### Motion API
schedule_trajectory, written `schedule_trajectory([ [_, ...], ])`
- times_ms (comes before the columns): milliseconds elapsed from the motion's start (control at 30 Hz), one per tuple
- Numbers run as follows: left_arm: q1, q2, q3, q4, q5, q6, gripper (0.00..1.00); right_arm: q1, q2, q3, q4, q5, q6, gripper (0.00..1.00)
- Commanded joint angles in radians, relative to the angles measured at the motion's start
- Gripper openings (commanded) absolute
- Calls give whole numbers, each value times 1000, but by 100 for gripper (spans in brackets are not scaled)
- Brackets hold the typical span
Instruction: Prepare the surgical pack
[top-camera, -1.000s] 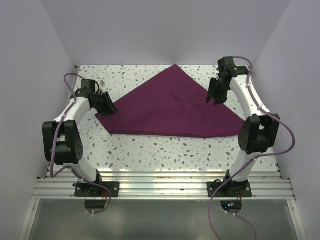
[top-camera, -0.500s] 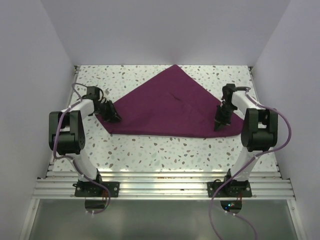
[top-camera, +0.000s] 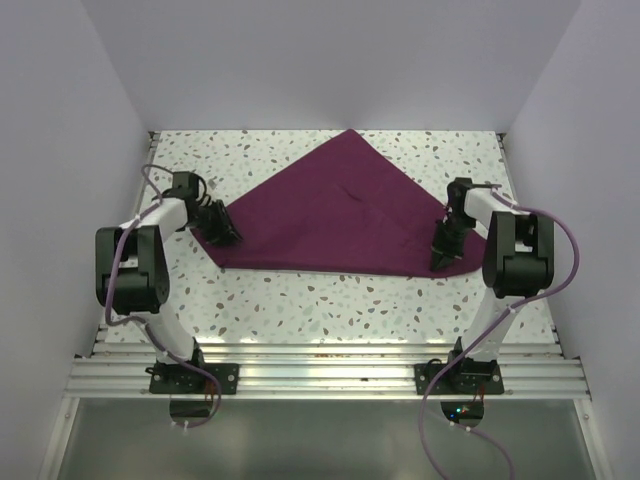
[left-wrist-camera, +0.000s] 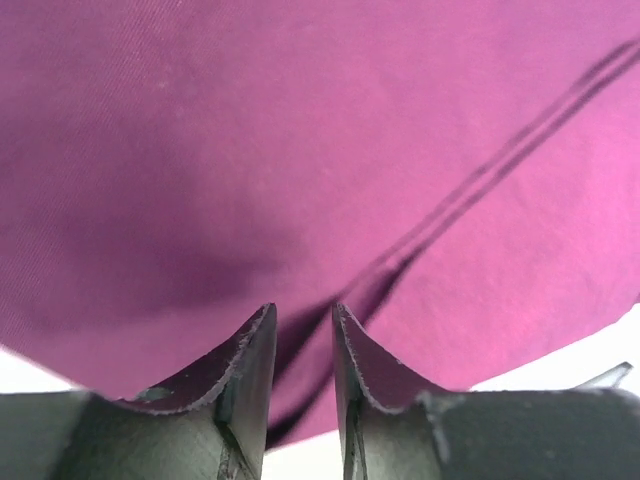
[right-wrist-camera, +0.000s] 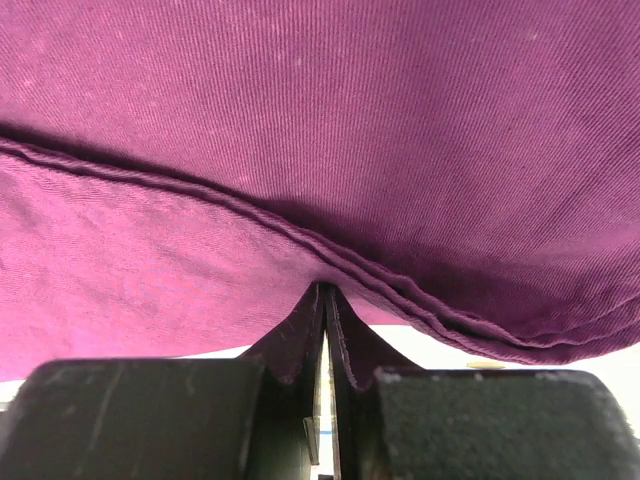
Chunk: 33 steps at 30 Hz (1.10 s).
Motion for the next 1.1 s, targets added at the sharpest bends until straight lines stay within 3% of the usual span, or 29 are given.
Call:
schedule_trajectory([
  [0, -28, -143, 55, -71, -36, 34, 33, 0, -32, 38, -6, -2, -26, 6],
  [167, -97, -255, 1, -118, -9, 35, 24, 11, -95, 114, -40, -117, -10, 8],
  [333, -155, -264, -52, -134, 57, 39, 5, 75, -97, 188, -92, -229, -12, 9],
  [433, -171, -234, -55, -132, 85, 31, 1, 90, -83, 168, -74, -292, -1, 9],
  [700, -179, -99, -83, -73, 135, 31, 0, 86, 27, 39, -3, -239, -23, 9],
  [933, -160, 84, -34, -42, 1, 88, 0, 78, 106, 22, 23, -114, -32, 8],
  [1067, -129, 29, 23, -101, -27, 109, 0, 80, 67, 68, -14, -107, -32, 9],
])
